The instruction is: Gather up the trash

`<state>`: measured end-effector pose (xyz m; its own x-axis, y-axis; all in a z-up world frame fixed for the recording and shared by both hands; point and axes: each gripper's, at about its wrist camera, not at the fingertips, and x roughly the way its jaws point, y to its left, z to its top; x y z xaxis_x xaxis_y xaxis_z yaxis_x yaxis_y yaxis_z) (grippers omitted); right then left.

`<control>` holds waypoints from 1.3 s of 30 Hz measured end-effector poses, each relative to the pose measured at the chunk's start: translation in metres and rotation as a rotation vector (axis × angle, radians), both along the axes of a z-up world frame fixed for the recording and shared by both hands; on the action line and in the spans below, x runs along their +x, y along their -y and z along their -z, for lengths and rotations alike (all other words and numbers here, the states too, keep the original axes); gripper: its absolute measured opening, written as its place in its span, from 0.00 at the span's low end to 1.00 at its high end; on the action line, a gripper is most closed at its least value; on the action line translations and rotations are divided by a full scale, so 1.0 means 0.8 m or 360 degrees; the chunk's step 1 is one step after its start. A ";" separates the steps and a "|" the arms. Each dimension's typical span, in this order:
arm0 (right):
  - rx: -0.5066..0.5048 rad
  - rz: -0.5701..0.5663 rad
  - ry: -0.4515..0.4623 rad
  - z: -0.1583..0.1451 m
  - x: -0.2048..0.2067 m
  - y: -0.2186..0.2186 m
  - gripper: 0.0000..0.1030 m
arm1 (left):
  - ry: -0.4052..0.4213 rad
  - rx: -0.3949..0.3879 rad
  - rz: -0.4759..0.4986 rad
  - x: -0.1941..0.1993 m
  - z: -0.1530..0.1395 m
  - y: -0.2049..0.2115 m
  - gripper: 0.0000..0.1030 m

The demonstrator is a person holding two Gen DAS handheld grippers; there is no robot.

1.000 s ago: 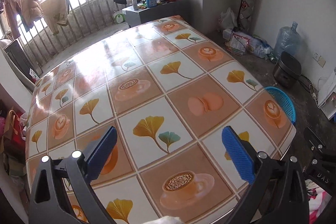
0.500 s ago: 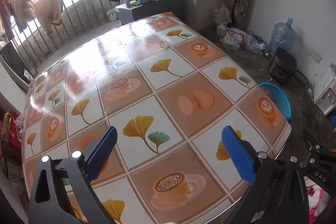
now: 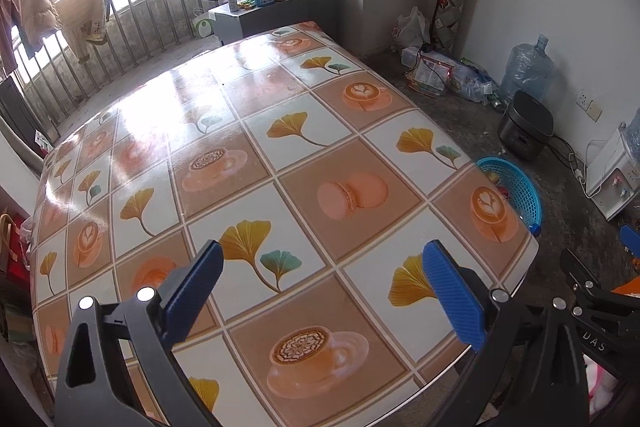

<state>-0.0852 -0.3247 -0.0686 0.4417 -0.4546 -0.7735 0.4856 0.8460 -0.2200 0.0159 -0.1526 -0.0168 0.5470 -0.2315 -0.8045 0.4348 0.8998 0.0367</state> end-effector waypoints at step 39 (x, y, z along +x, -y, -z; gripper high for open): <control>-0.0008 -0.0002 0.0000 -0.006 -0.001 0.003 0.92 | -0.0014 -0.0012 0.0003 -0.002 0.000 0.003 0.95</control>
<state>-0.0861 -0.3271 -0.0637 0.4424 -0.4577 -0.7712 0.4845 0.8456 -0.2240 0.0139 -0.1546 -0.0169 0.5393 -0.2384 -0.8077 0.4368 0.8992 0.0262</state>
